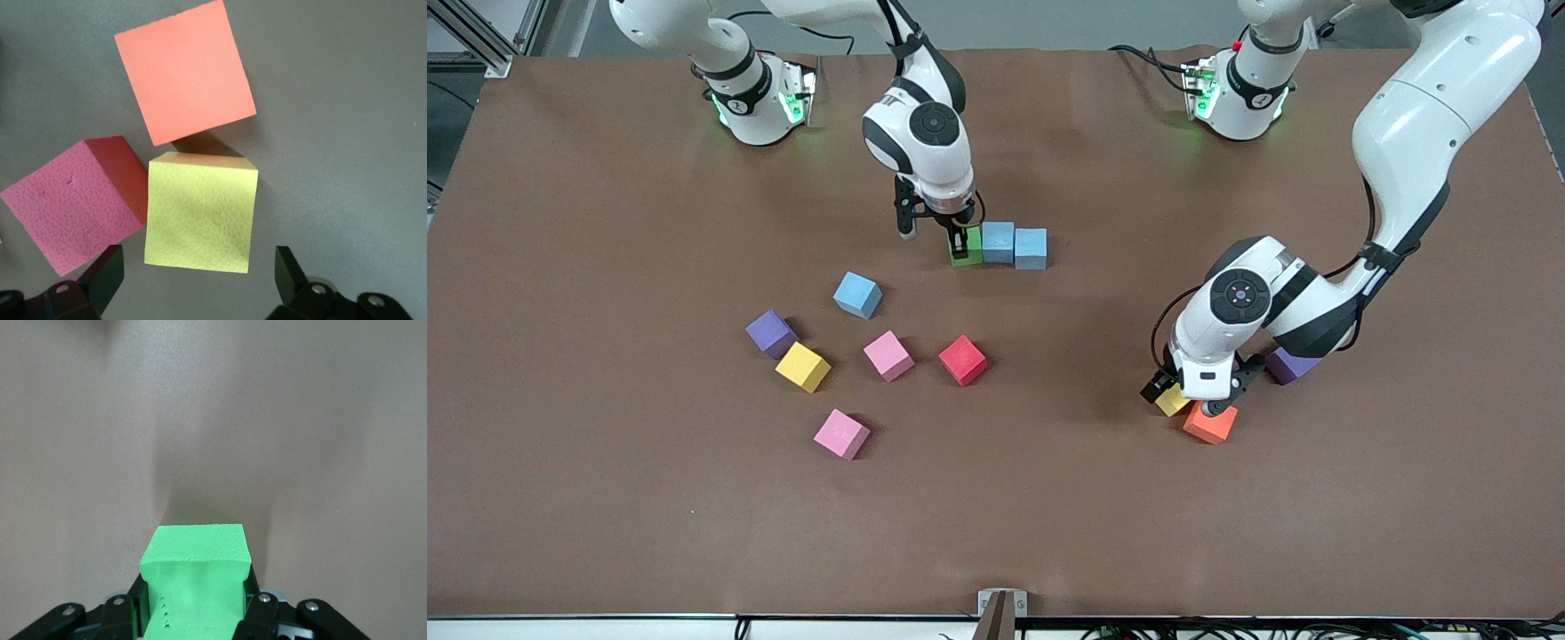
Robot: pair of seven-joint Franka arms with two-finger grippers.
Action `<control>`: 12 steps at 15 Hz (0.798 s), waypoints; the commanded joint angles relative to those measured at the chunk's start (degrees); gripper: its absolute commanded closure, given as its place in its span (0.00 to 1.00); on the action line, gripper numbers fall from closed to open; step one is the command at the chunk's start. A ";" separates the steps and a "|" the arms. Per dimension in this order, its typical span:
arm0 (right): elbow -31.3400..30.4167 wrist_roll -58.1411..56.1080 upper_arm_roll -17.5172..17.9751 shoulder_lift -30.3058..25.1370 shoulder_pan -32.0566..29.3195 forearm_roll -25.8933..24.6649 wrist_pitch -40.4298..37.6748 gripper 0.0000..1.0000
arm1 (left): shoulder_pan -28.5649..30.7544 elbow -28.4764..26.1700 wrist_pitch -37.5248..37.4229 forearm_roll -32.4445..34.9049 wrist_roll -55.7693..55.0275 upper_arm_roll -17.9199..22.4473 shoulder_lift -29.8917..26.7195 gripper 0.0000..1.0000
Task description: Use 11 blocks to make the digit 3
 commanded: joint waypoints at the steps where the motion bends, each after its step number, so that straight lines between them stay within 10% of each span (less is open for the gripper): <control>1: -0.59 0.90 -0.39 0.35 0.61 0.43 0.74 0.00 | 0.14 -0.39 0.29 1.07 0.13 0.13 -0.18 0.00; 12: 1.88 -2.17 -0.39 0.08 -0.10 0.43 -5.40 0.00 | -0.30 -0.65 0.55 1.16 -0.13 0.13 1.66 0.00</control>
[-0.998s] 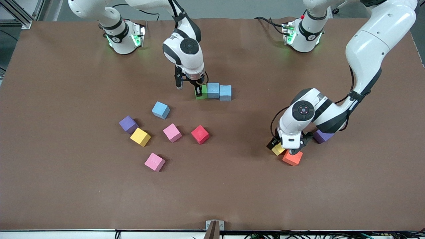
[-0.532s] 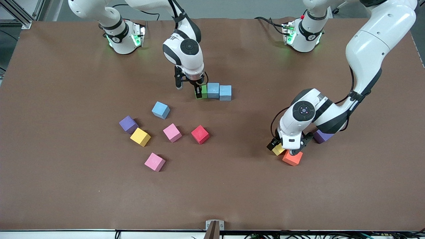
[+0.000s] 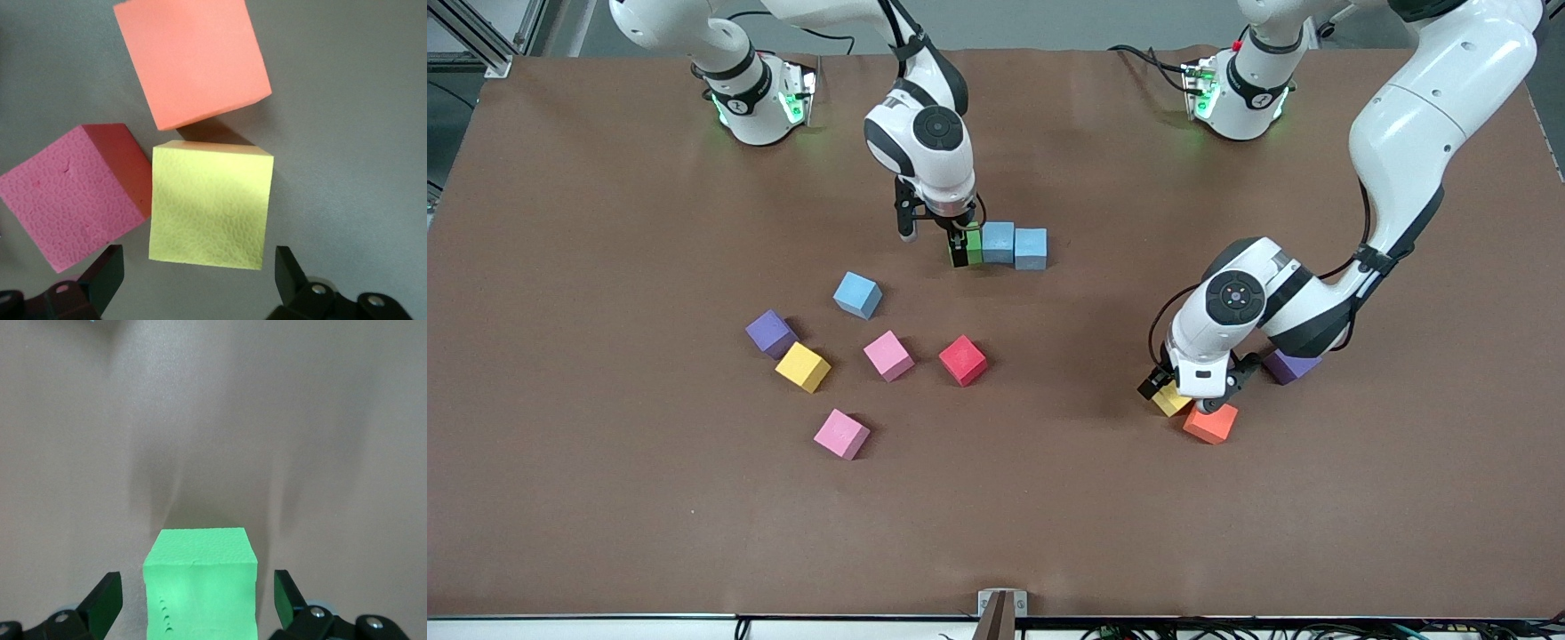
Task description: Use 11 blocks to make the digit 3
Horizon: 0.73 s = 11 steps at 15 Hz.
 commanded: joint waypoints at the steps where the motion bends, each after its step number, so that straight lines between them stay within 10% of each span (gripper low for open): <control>1: 0.21 -1.67 -0.15 -0.49 -0.26 0.43 -2.40 0.00 | -0.11 0.17 1.08 1.68 0.30 0.09 0.95 0.00; 11: 0.74 -15.54 -0.50 -6.02 -5.97 0.34 -13.91 0.00 | -0.10 1.75 3.02 4.06 12.34 3.60 1.04 0.00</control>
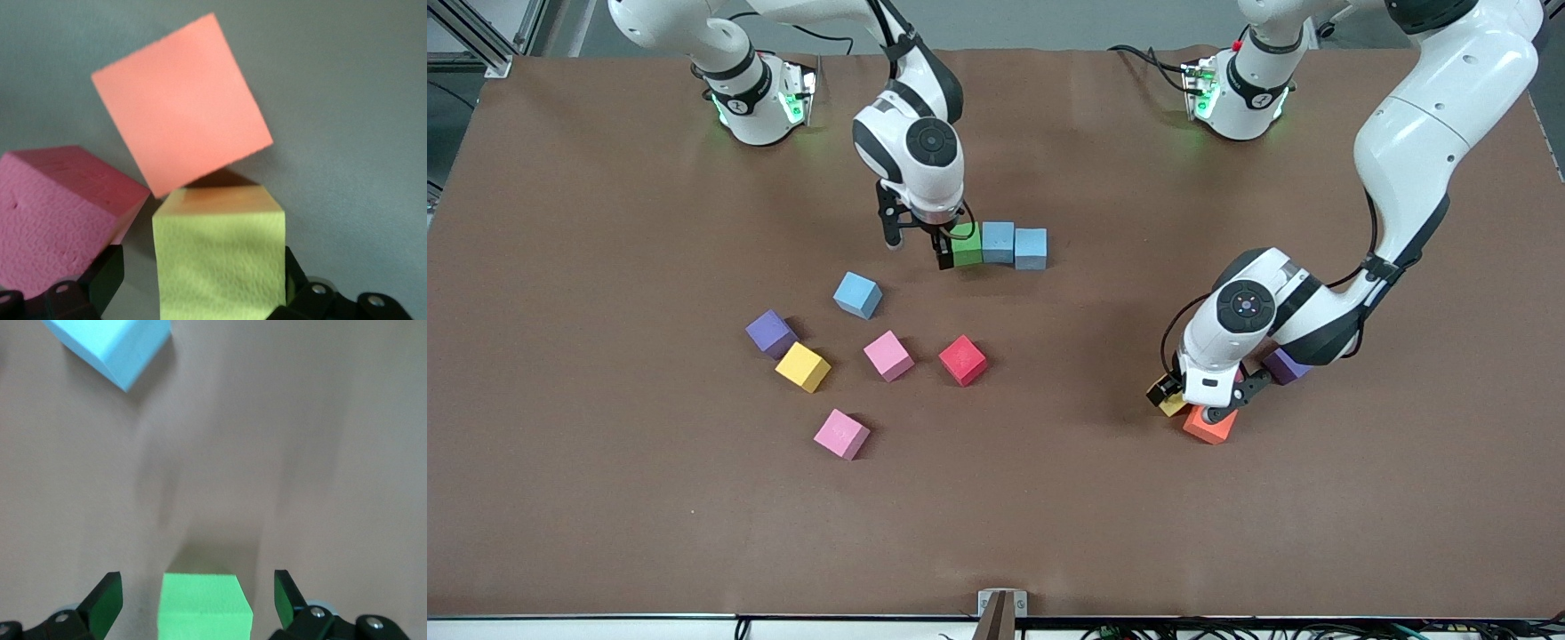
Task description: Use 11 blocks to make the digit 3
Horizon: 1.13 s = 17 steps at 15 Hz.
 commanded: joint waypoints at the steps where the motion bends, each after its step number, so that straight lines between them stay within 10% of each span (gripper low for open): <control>1: -1.38 -8.10 0.31 -3.02 -3.21 0.17 -2.13 0.00 | -0.24 1.13 0.41 1.20 2.72 0.52 0.24 0.00; 11: -4.28 -61.52 0.31 -4.25 -13.84 0.08 -2.57 0.00 | -1.47 3.50 0.41 0.23 0.44 0.61 1.73 0.05; 17: -5.51 -72.46 0.40 -5.39 -20.00 0.17 -0.39 0.00 | -1.38 3.50 0.41 0.23 -0.09 0.61 1.82 0.46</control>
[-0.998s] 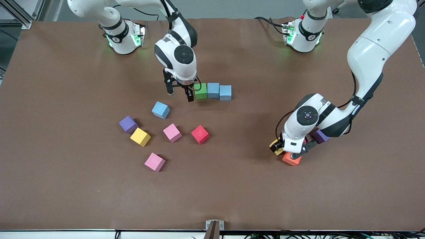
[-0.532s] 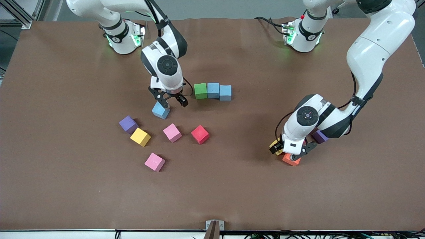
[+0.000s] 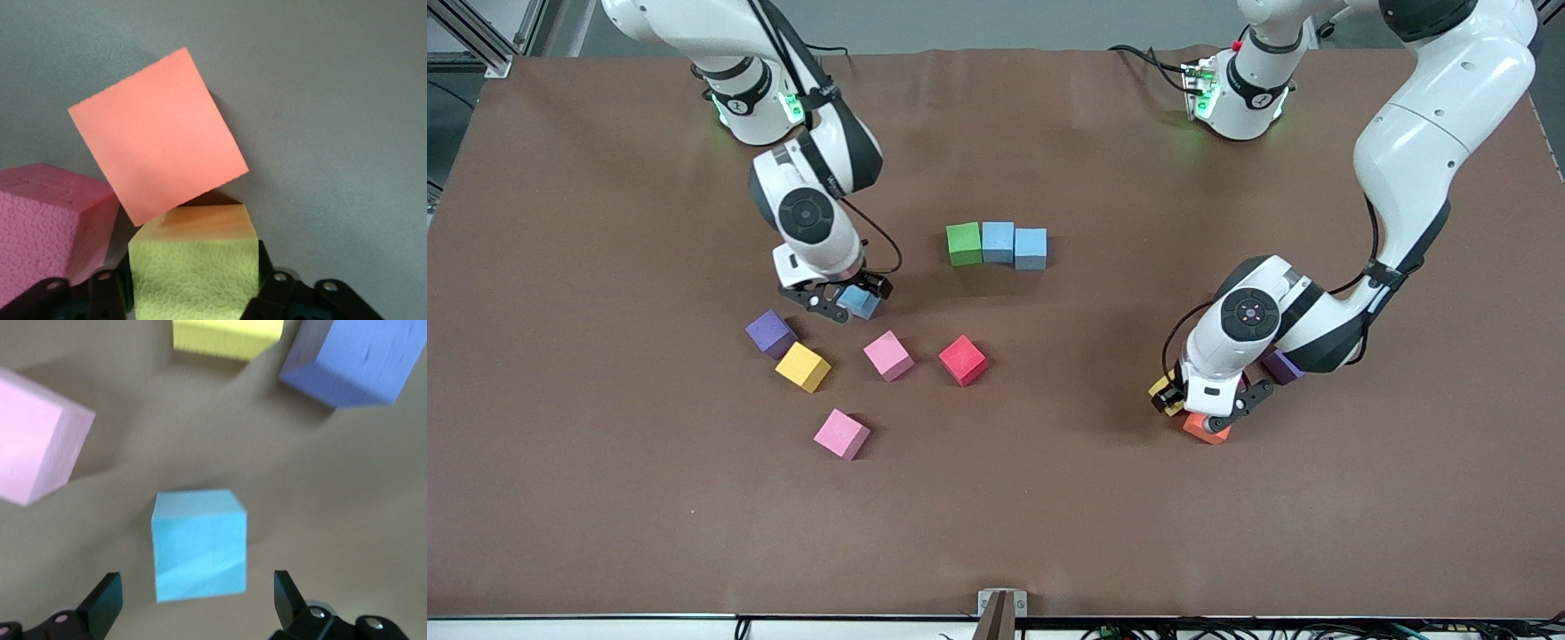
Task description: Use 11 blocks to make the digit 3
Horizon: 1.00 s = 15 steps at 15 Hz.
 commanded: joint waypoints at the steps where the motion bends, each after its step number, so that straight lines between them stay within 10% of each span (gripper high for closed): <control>1: -4.14 -2.67 0.96 -2.65 -1.94 0.21 3.61 0.00 | -0.37 1.08 0.16 0.15 -0.58 0.14 0.43 0.52; 15: -10.65 -2.67 1.14 -0.63 -2.64 0.38 21.46 0.03 | -0.28 7.66 -10.30 -5.12 -1.73 -3.91 -2.30 0.61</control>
